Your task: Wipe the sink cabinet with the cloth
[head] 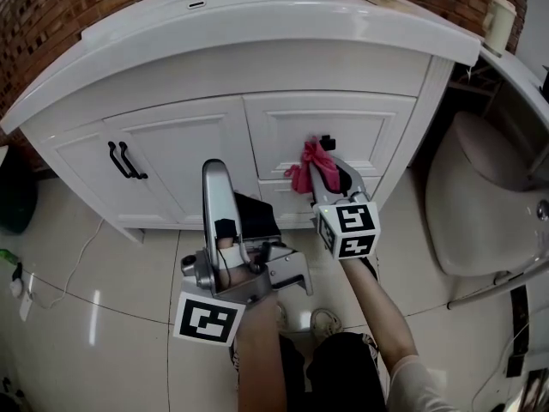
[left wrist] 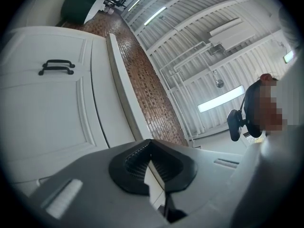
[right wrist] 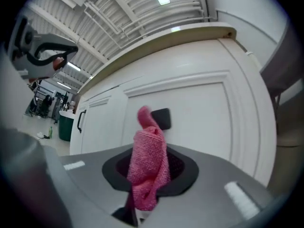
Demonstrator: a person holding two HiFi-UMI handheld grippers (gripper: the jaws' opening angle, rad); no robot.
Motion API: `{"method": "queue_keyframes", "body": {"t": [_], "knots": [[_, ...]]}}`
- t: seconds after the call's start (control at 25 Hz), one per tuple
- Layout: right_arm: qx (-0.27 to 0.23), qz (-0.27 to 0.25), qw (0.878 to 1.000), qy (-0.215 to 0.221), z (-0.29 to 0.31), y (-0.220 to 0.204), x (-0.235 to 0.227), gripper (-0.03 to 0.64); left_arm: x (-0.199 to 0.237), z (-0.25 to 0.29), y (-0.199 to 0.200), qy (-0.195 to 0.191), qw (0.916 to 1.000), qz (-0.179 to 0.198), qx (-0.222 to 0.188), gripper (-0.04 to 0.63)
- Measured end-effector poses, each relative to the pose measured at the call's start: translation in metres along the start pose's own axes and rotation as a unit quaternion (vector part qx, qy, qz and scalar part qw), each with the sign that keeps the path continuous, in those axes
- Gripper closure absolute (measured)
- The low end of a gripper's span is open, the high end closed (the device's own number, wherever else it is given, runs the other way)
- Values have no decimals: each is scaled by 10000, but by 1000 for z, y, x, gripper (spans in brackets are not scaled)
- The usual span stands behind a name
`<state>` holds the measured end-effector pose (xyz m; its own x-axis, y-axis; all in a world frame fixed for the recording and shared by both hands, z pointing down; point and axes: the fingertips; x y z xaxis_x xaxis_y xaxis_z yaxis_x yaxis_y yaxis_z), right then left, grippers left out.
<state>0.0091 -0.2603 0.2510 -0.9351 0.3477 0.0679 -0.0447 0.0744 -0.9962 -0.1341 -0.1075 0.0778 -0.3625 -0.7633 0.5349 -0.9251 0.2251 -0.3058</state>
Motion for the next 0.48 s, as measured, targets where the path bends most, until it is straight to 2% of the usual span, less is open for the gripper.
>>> {"method": "queue_keyframes", "body": {"t": [0.24, 0.48], "knots": [[-12, -76, 9969, -779, -32, -4, -85, 552, 0, 1, -16, -11, 9999, 23, 142, 594], [-14, -146, 9942, -1061, -52, -6, -123, 551, -1, 5, -38, 11, 9995, -1, 326, 594]]}}
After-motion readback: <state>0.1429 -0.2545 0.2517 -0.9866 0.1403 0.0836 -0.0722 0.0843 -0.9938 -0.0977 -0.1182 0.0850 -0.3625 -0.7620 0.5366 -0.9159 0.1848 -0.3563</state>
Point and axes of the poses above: the fingertips, and each gripper's own axes: z forward along the fingers, x to its left, y out of its top, and after that the axes turned 4 degrees about -y, right-handed
